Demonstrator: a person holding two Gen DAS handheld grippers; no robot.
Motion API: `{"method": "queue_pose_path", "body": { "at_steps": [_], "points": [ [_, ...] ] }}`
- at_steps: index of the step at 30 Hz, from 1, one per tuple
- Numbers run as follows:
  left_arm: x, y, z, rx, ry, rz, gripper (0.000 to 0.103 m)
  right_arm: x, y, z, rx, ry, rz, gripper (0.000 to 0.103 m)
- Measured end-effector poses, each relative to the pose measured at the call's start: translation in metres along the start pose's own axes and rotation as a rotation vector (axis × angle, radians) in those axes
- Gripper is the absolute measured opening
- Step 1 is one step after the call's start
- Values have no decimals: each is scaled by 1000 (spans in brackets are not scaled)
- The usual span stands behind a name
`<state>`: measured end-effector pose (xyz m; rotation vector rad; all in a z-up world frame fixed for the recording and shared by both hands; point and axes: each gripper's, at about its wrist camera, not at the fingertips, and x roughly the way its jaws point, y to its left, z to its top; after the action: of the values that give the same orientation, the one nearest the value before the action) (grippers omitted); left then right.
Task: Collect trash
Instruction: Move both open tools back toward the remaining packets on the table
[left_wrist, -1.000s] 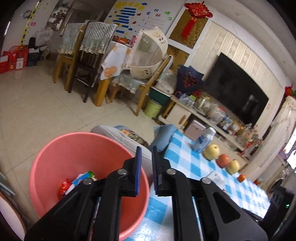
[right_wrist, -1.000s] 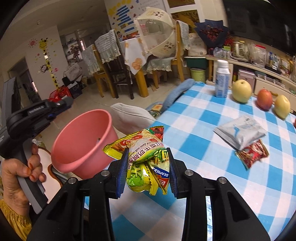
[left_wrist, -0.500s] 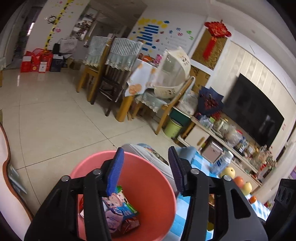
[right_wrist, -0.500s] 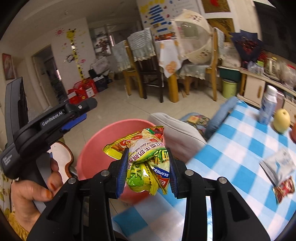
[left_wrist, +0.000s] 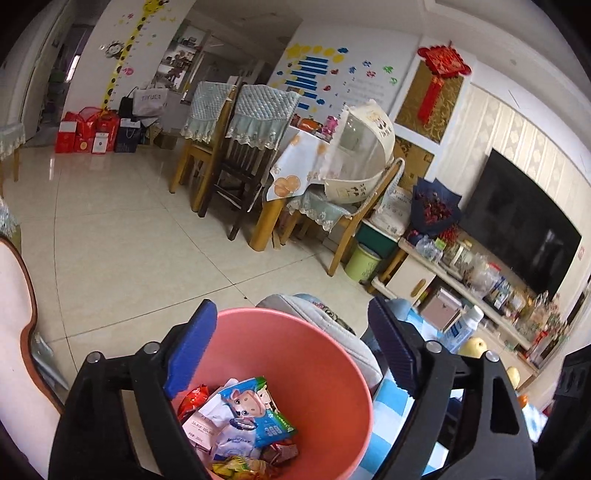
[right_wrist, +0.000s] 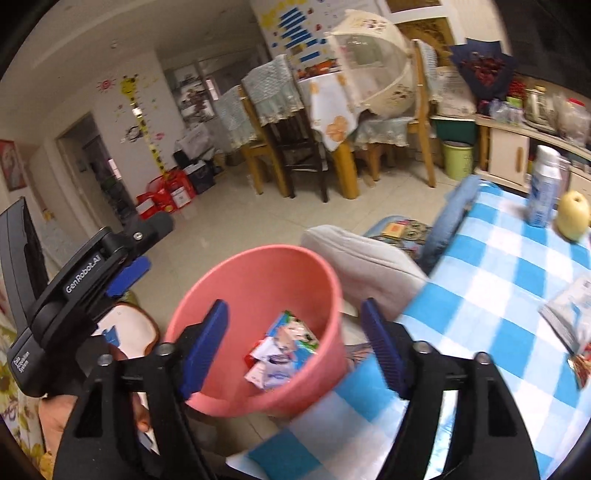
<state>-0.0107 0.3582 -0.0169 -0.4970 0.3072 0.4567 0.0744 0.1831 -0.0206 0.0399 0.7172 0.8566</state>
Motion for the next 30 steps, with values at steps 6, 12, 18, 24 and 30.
{"method": "queue_pose_path", "body": {
  "at_steps": [6,12,18,24,30],
  "points": [
    [5,-27,-10,105,35,-15,91,-26,-25,-17,15,-12,-100,85],
    [7,-64,-28,197,79,-56,92,-53,-53,-42,38,-11,-193,87],
    [7,-89,-45,230,112,-83,93,-77,-81,-62,88,-7,-256,89],
    [8,-122,-64,268,153,-116,93,-100,-103,-79,125,-14,-319,89],
    [9,-156,-87,292,203,-158,93,-118,-119,-96,151,-14,-372,89]
  ]
}}
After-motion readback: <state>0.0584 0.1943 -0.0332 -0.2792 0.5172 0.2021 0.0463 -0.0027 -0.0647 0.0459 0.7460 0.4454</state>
